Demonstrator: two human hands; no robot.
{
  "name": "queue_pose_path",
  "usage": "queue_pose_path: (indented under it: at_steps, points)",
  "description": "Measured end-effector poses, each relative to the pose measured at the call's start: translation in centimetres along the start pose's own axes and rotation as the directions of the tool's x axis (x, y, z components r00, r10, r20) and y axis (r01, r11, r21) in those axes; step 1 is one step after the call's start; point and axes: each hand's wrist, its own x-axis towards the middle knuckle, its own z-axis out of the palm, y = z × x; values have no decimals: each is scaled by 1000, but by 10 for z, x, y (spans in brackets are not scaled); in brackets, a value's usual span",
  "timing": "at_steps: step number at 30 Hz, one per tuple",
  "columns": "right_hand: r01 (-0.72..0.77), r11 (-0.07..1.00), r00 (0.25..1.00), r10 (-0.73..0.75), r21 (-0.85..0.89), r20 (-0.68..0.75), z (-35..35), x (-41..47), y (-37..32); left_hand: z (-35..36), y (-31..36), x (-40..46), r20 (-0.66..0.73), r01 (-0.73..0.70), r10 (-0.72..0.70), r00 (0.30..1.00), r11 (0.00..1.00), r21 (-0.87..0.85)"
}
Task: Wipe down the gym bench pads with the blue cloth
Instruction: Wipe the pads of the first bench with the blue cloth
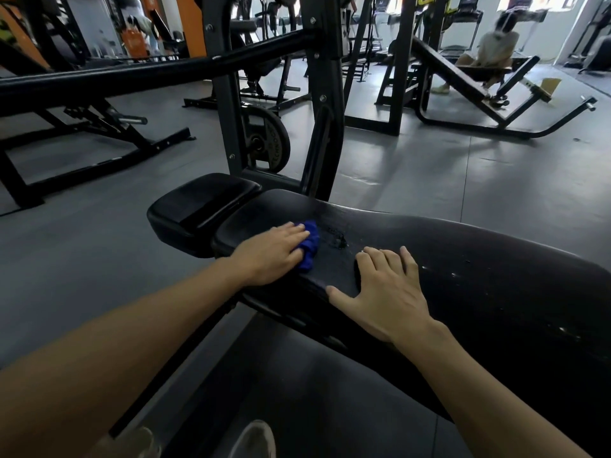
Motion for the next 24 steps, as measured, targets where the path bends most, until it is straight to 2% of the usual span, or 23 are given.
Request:
queue_pose_path:
  at_steps: [2,4,8,11,14,17,21,24]
  points:
    - [-5,1000,1000,5,7,2,-1,1,0,-3,0,15,-28,90,-90,996,996,-4]
    - [-9,1000,1000,9,13,2,-2,1,0,2,22,29,-51,87,-87,995,996,-6]
    - [10,1000,1000,-10,10,-11,-3,-1,1,16,55,20,-40,-105,105,994,994,-5]
    - [18,1000,1000,-18,4,-3,-2,-3,0,14,38,-4,6,-189,189,982,982,2]
    - [11,1000,1000,-11,15,-9,-1,-3,0,4,10,10,3,-62,62,998,996,56]
    - [0,1000,1000,1,28,-22,0,0,0,-1,18,44,-13,64,-64,998,997,31]
    - [6,1000,999,-5,20,-40,2,8,3,11,54,44,0,-69,69,998,998,12]
    - [-15,1000,996,12,-27,-93,4,14,8,14,42,18,42,-161,160,986,987,25]
